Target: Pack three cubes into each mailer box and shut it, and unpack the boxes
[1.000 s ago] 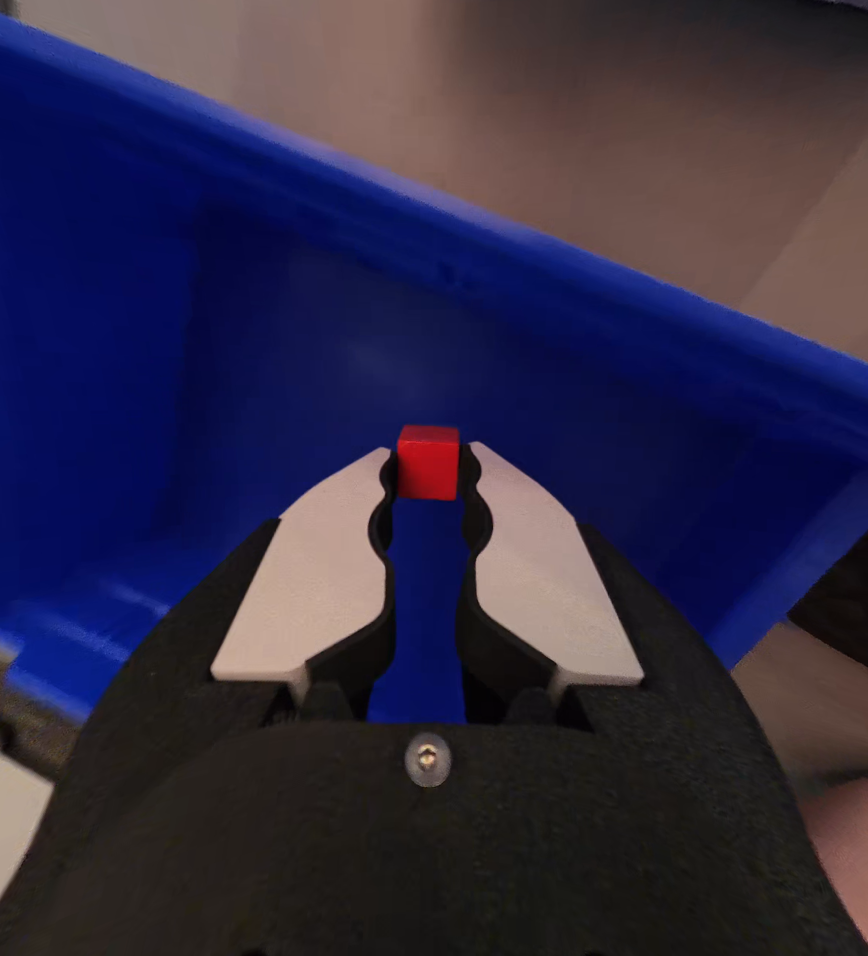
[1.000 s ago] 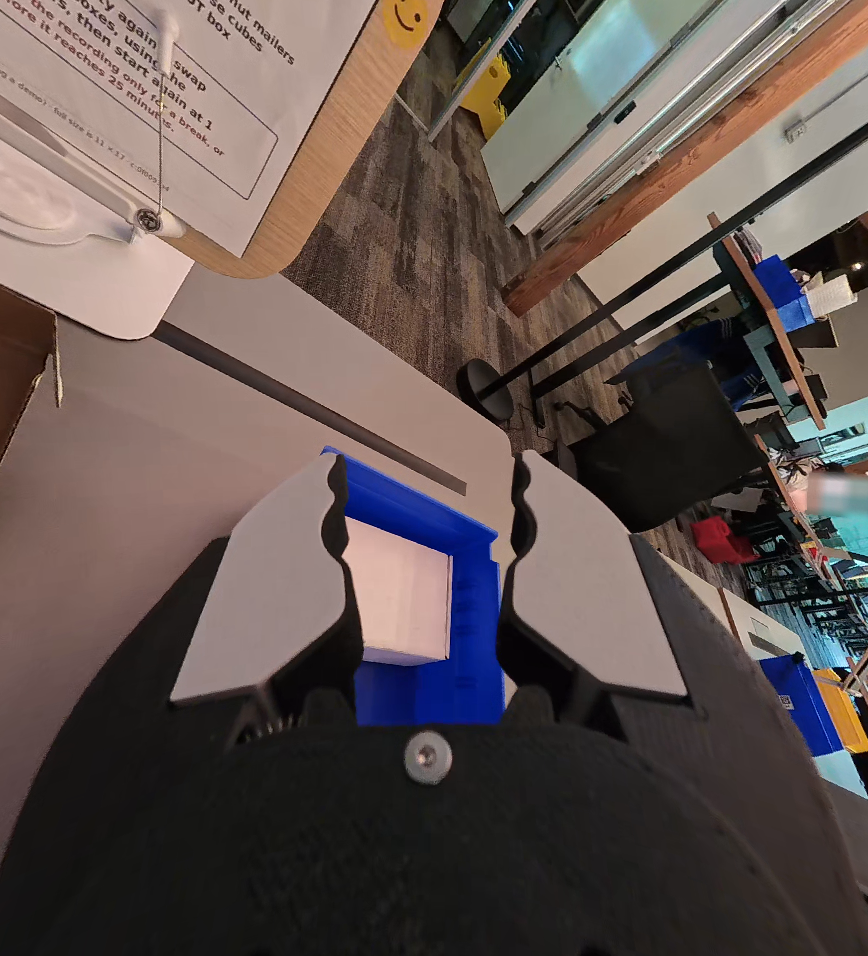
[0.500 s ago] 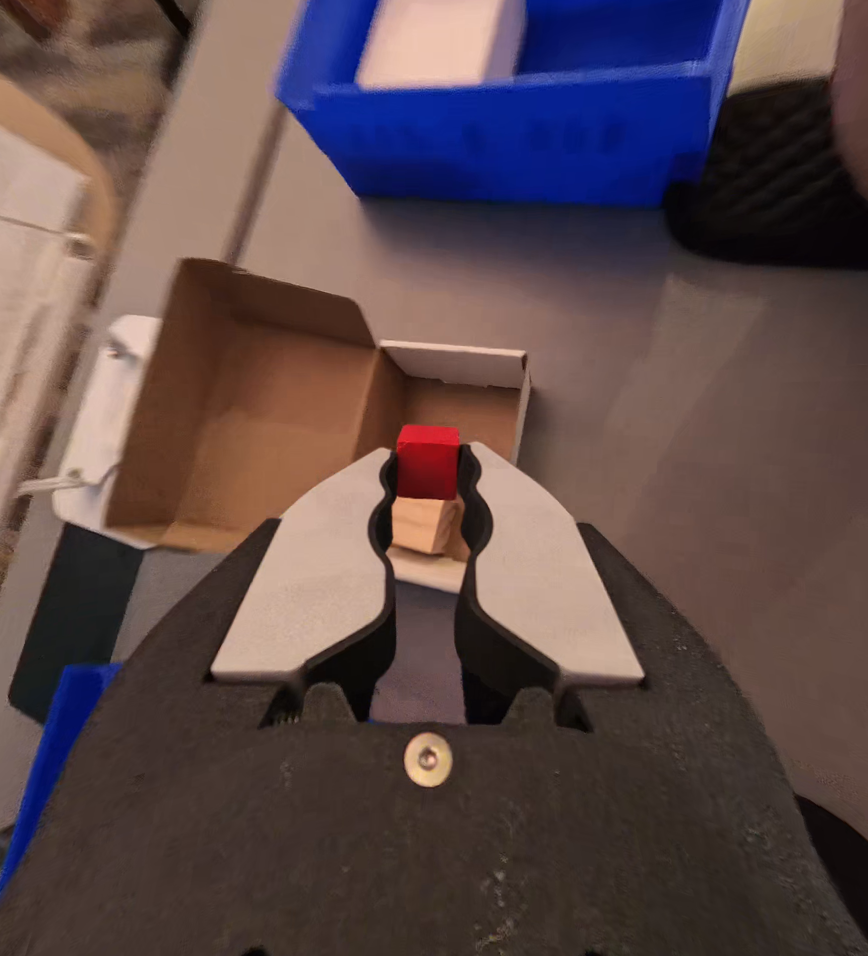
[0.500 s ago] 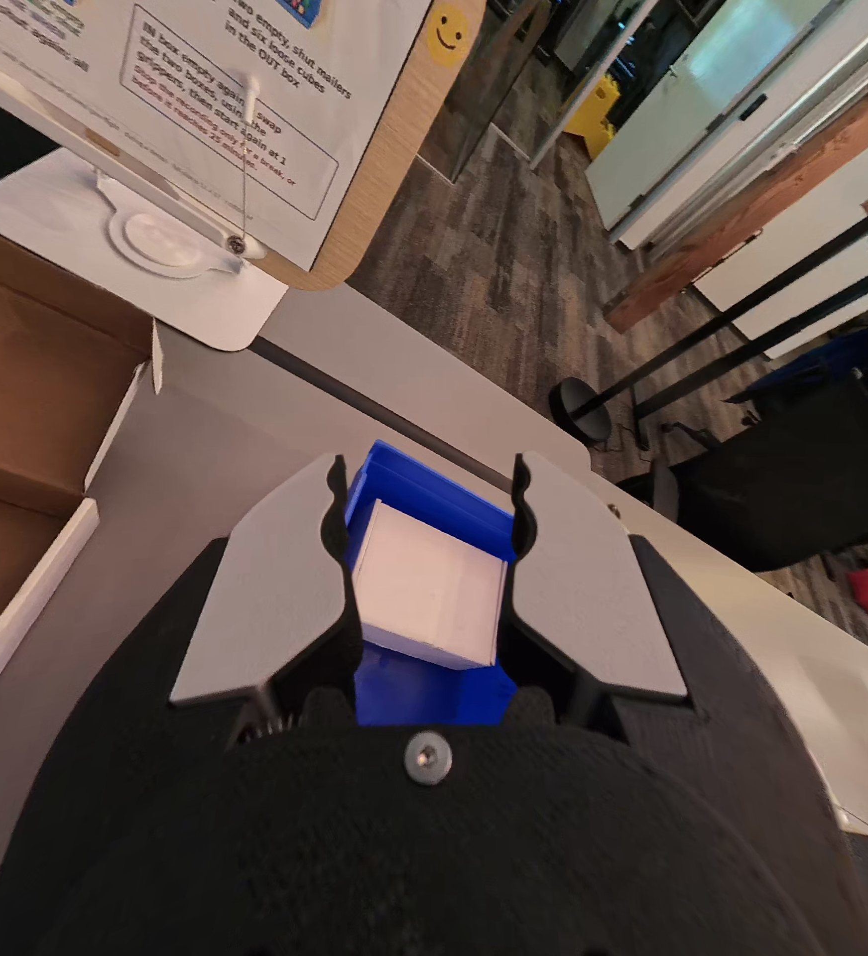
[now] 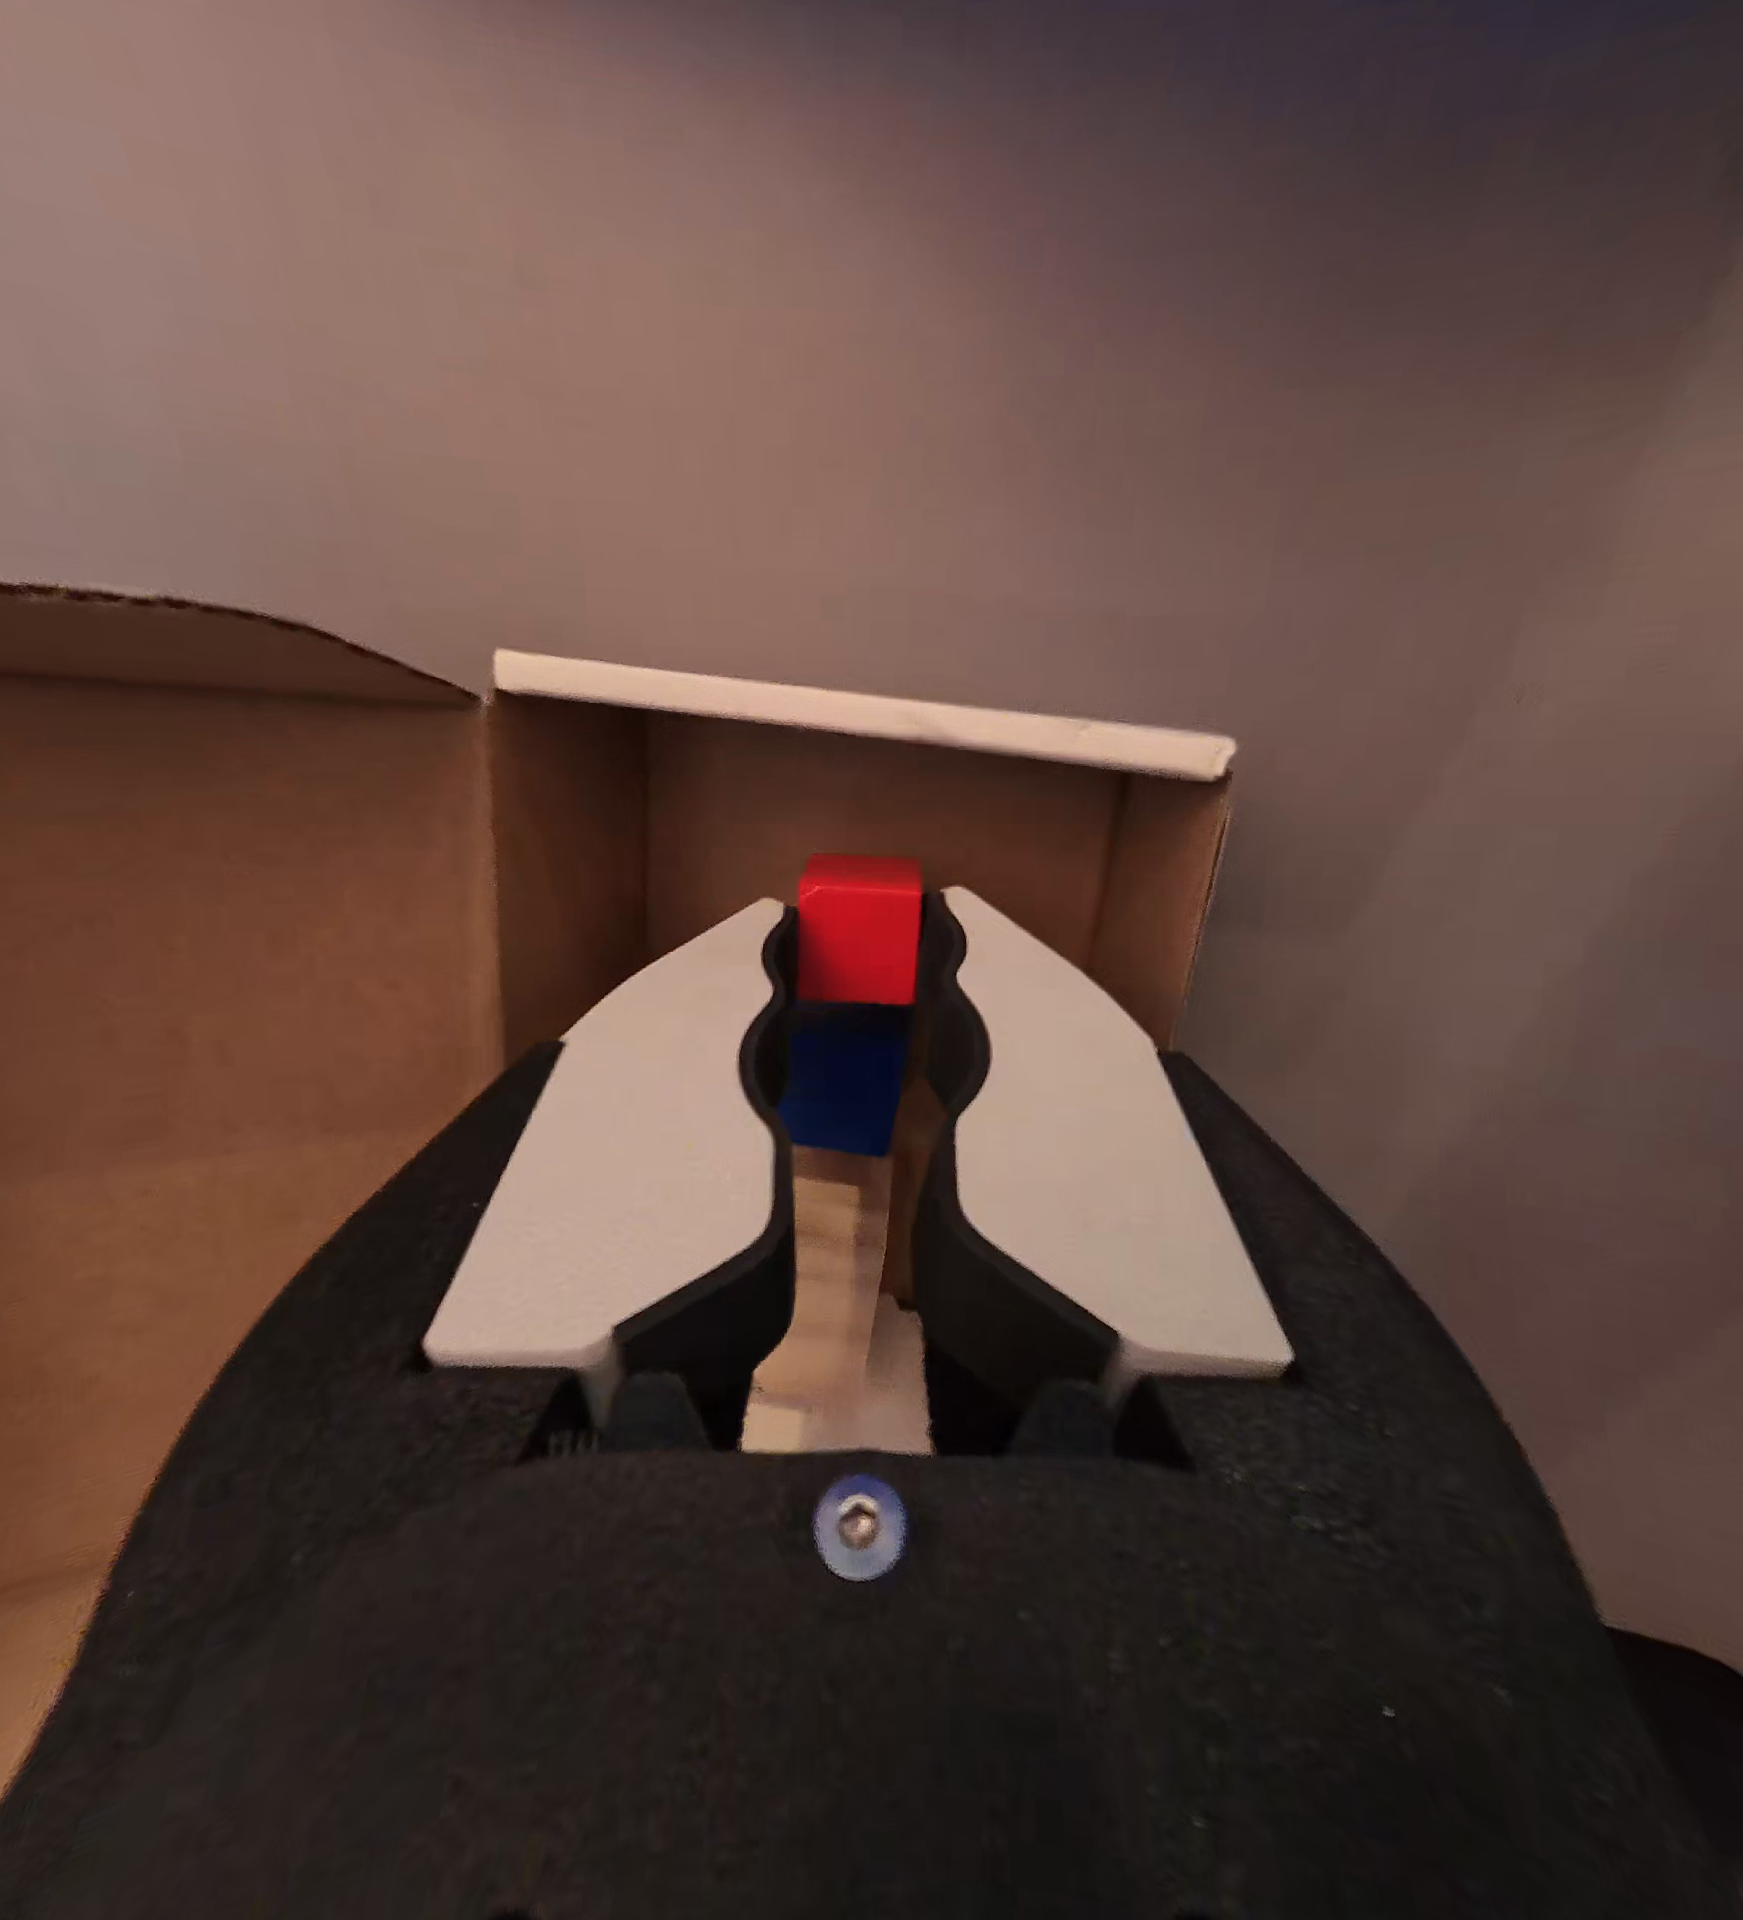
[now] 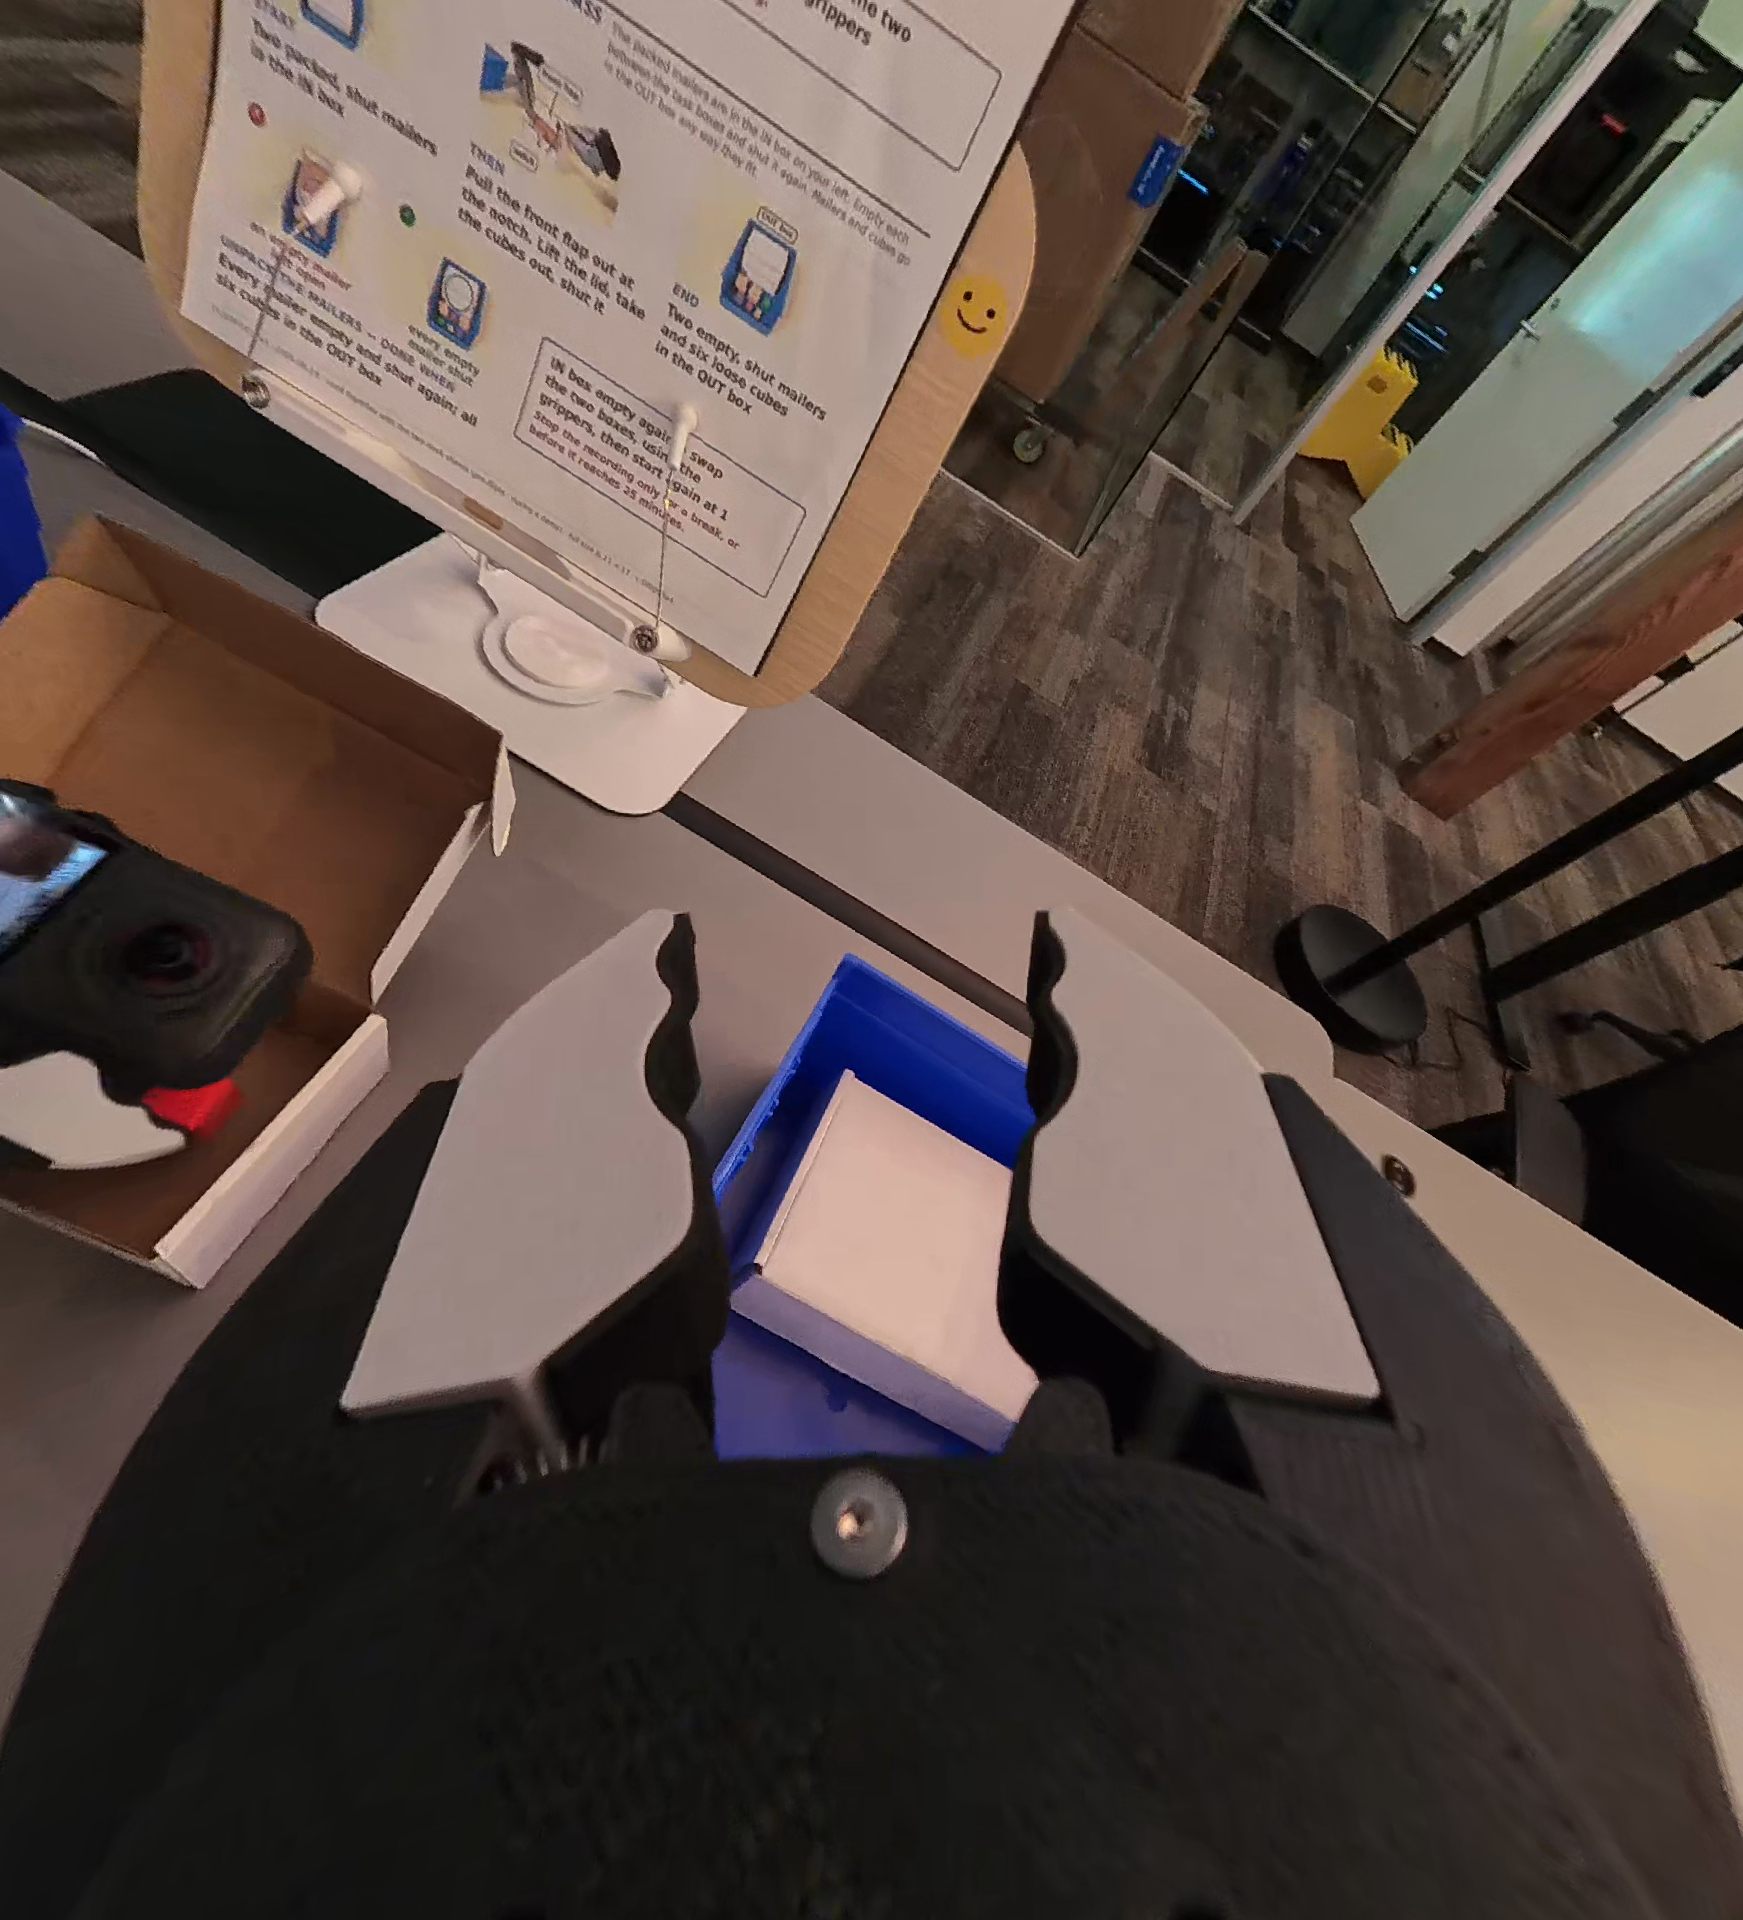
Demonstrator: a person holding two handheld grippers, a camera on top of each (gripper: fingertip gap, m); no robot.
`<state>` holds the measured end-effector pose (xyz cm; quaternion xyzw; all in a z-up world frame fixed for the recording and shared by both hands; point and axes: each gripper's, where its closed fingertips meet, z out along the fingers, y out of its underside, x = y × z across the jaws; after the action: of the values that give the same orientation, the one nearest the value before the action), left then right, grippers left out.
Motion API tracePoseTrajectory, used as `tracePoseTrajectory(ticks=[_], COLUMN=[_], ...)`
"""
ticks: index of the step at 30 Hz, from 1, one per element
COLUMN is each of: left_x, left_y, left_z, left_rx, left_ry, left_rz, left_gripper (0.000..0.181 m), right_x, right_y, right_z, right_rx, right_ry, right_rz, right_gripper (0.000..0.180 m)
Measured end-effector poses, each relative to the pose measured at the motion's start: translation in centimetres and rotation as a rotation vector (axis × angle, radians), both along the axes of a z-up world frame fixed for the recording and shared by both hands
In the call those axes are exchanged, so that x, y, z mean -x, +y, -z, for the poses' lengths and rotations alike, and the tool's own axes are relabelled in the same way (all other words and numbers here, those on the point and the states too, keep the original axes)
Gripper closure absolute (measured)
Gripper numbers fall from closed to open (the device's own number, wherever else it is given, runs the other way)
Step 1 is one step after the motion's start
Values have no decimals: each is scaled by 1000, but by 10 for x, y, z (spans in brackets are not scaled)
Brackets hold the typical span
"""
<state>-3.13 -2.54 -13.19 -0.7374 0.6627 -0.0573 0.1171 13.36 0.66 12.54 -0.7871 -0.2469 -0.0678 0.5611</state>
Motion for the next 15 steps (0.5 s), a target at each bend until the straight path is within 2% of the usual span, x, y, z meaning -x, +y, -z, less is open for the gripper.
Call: tracePoseTrajectory(ticks=[14, 15], left_x=[7, 6], left_y=[3, 4], left_z=[23, 20], left_rx=[12, 10], left_ry=[115, 96], left_rz=[41, 32], left_gripper=[158, 153], right_x=[2, 3], right_y=[2, 3], right_z=[1, 2], right_rx=[4, 9], right_ry=[27, 27], right_rz=[-50, -56], right_gripper=[117, 117])
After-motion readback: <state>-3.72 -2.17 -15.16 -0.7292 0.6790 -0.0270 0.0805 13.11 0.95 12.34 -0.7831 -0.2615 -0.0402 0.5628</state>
